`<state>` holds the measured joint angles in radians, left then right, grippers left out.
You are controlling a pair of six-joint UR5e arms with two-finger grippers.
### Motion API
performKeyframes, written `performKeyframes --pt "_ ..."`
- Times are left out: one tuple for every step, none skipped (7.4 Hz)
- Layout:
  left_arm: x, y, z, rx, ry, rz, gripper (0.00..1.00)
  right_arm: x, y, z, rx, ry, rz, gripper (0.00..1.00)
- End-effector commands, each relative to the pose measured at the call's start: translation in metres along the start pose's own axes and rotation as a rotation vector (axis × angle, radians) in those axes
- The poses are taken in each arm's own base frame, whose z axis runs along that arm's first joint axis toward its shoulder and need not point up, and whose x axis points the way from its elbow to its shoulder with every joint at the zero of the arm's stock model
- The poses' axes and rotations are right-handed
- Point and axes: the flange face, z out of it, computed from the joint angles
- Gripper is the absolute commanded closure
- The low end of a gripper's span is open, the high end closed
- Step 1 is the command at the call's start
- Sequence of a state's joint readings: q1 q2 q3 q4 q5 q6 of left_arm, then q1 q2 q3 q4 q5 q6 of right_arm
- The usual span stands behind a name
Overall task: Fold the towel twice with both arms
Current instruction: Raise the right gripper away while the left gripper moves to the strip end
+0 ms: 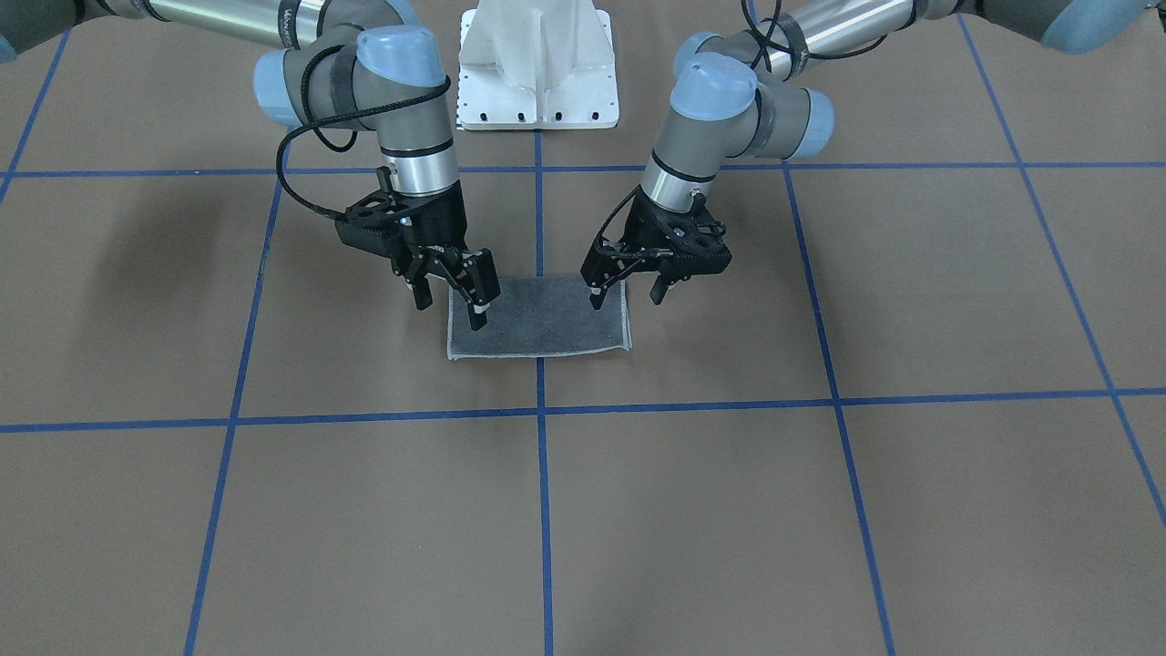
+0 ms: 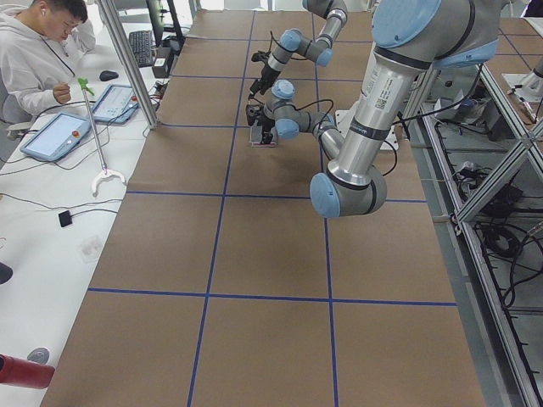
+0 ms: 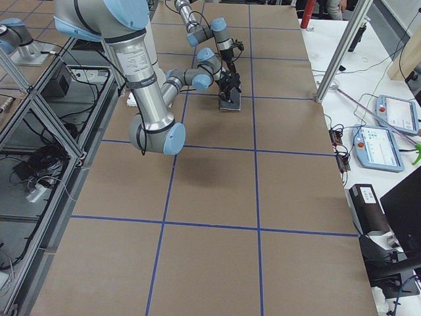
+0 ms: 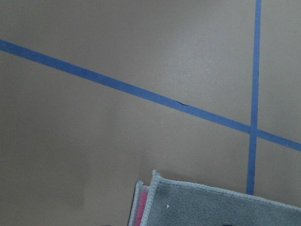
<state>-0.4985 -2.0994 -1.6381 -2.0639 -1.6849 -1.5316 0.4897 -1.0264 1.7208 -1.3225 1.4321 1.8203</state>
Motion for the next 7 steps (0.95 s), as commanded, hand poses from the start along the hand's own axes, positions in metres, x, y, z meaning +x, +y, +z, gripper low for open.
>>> performKeyframes --pt "-0.002 0.008 -0.003 -0.044 0.007 0.029 0.0 0.018 -0.075 0.002 -0.081 0.05 -0.165 0.0" --pt "0.001 0.011 -0.006 -0.045 0.017 0.018 0.0 0.031 -0.122 -0.004 -0.123 0.069 -0.249 0.0" --pt "-0.001 0.014 -0.008 -0.048 0.037 -0.05 0.0 0.058 -0.165 -0.003 -0.158 0.096 -0.36 0.0" --pt "-0.011 0.015 -0.007 -0.047 0.059 -0.083 0.0 0.079 -0.204 -0.007 -0.177 0.107 -0.449 0.0" --pt "-0.026 0.016 -0.002 -0.048 0.062 -0.122 0.06 0.092 -0.23 -0.013 -0.195 0.106 -0.464 0.0" --pt "-0.031 0.017 0.0 -0.05 0.053 -0.147 0.14 0.097 -0.238 -0.015 -0.201 0.105 -0.481 0.0" --pt "-0.03 0.018 0.001 -0.052 0.053 -0.204 0.17 0.097 -0.239 -0.016 -0.2 0.105 -0.481 0.0"
